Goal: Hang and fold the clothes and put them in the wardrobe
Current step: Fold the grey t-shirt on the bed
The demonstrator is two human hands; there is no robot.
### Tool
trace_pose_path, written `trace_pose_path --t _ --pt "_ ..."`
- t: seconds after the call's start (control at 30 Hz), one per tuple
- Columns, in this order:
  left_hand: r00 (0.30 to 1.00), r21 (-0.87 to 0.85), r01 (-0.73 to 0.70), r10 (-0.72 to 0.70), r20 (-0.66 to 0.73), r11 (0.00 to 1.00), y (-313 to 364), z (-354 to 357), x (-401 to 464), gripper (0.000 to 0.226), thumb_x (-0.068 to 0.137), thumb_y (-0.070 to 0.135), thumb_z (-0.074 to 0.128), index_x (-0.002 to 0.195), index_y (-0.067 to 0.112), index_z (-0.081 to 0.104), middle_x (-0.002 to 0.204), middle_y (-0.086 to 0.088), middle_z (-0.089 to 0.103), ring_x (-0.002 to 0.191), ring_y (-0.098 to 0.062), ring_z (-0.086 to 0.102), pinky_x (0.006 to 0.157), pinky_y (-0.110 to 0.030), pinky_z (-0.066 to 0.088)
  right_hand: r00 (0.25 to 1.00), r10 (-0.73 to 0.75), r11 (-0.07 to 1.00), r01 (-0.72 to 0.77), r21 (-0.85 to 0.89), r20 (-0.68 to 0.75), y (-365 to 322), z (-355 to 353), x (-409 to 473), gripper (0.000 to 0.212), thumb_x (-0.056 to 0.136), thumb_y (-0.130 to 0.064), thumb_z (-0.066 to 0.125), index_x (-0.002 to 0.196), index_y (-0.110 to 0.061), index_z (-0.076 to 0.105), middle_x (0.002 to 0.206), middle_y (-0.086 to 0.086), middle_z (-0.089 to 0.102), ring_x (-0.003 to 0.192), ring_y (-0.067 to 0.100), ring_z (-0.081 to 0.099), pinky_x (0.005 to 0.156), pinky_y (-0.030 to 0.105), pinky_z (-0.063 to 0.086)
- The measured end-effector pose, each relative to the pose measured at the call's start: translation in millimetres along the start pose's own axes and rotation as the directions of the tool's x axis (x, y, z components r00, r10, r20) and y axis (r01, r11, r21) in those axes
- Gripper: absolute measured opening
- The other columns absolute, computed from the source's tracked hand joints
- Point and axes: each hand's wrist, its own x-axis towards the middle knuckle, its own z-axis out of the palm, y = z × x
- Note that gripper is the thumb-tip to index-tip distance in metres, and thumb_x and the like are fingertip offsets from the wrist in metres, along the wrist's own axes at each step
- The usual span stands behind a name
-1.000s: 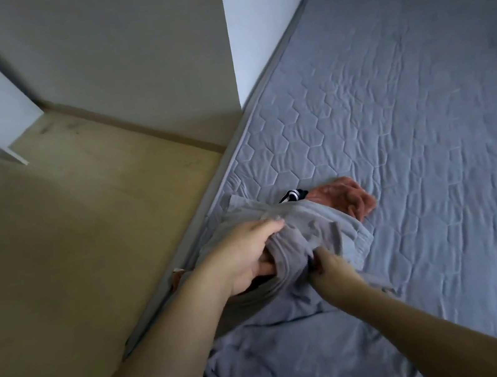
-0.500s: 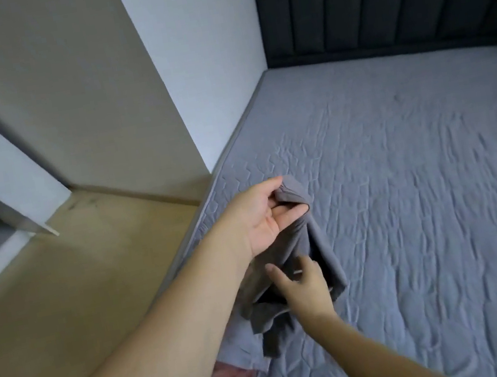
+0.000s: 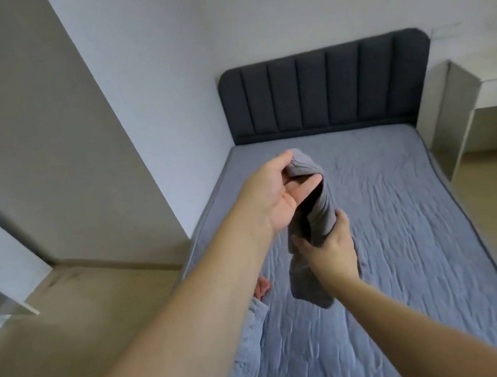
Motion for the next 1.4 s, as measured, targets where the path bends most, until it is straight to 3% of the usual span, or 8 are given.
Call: trace_pose_path --t 0.13,0.3,0.47,0.57,0.77,0.9,1.03,1.4 --pt "0.971 0.256 -0.222 0.238 -0.032 0.941 7 38 -29 0.016 0.097 0.016 0.055 0.086 0.011 0.064 0.080 -0.006 0.062 0.078 -0.021 0.062 0.073 -0.034 0.059 0.999 0.053 0.983 -0.054 -0.173 -0.009 -27 -65 11 0.012 0.082 -0.011 0.048 0.089 -0.020 0.044 0.079 0.004 0.060 0.066 0.023 0.055 0.058 0.034 0.041" --pt "0.673 0.840 -0.361 0.737 -0.065 0.404 -28 33 -47 0.036 0.097 0.031 0.053 0.072 0.007 0.064 0.108 0.009 0.037 0.099 -0.007 0.035 0.078 -0.013 0.034 0.985 -0.002 0.910 0.073 -0.408 0.172 -45 -168 24 0.010 0.077 -0.004 0.044 0.082 -0.010 0.050 0.079 0.011 0.057 0.074 0.034 0.054 0.063 0.039 0.044" --pt "0.552 0.842 -0.346 0.816 -0.173 0.413 -93 26 -68 0.048 0.101 0.029 0.043 0.056 0.022 0.028 0.048 0.009 0.036 0.046 -0.004 0.033 0.046 -0.022 0.022 0.849 0.082 0.492 0.421 -0.762 0.522 -39 -239 17 0.050 0.073 -0.072 0.054 0.085 -0.024 0.048 0.085 -0.001 0.060 0.073 0.022 0.054 0.062 0.034 0.042" --pt "0.479 0.947 -0.213 0.871 -0.112 0.239 -129 28 -75 0.044 0.103 0.029 0.037 0.060 0.019 0.032 0.060 -0.002 0.047 0.056 -0.016 0.039 0.056 -0.032 0.027 0.802 0.194 0.329 0.490 -0.807 0.565 -18 -259 19 0.027 0.077 -0.043 0.059 0.093 -0.023 0.050 0.104 0.006 0.063 0.089 0.027 0.059 0.068 0.034 0.045" --pt "0.683 0.940 -0.108 0.663 0.307 -0.325 -193 -17 -106 0.021 0.081 0.031 0.032 0.075 0.014 0.043 0.071 -0.009 0.054 0.061 -0.039 0.054 0.051 -0.038 0.038 0.516 0.779 0.015 0.553 -0.833 0.356 31 -331 43 0.026 0.089 -0.013 0.049 0.108 -0.008 0.065 0.099 0.005 0.070 0.078 0.021 0.069 0.069 0.031 0.053" --pt "0.840 0.977 0.039 0.537 0.081 -0.208 -209 -57 -97 0.012 0.082 0.015 0.051 0.093 0.014 0.047 0.088 -0.015 0.065 0.081 -0.041 0.062 0.066 -0.044 0.049 0.374 0.915 -0.030 0.439 -0.898 0.152 56 -384 69 0.020 0.093 -0.005 0.043 0.086 -0.003 0.061 0.064 0.005 0.069 0.070 0.015 0.072 0.066 0.026 0.048" --pt "0.973 0.992 0.009 0.229 0.020 -0.122 -235 -54 -72 0.026 0.089 0.006 0.053 0.113 0.016 0.053 0.110 -0.012 0.067 0.104 -0.032 0.061 0.087 -0.039 0.046 0.359 0.862 0.231 0.352 -0.907 0.359 78 -347 69 0.038 0.095 -0.011 0.044 0.129 0.001 0.053 0.112 0.015 0.064 0.099 0.026 0.063 0.073 0.027 0.046" --pt "0.962 0.953 -0.214 0.213 0.168 0.215 -177 -6 -46 0.017 0.083 0.012 0.048 0.085 0.029 0.053 0.079 0.001 0.064 0.083 -0.013 0.062 0.085 -0.033 0.046 0.383 0.460 0.766 0.286 -0.576 0.801 104 -196 2 0.112 0.073 -0.059 0.073 0.154 -0.031 0.001 0.160 0.003 0.018 0.145 0.027 0.022 0.115 0.047 0.027"
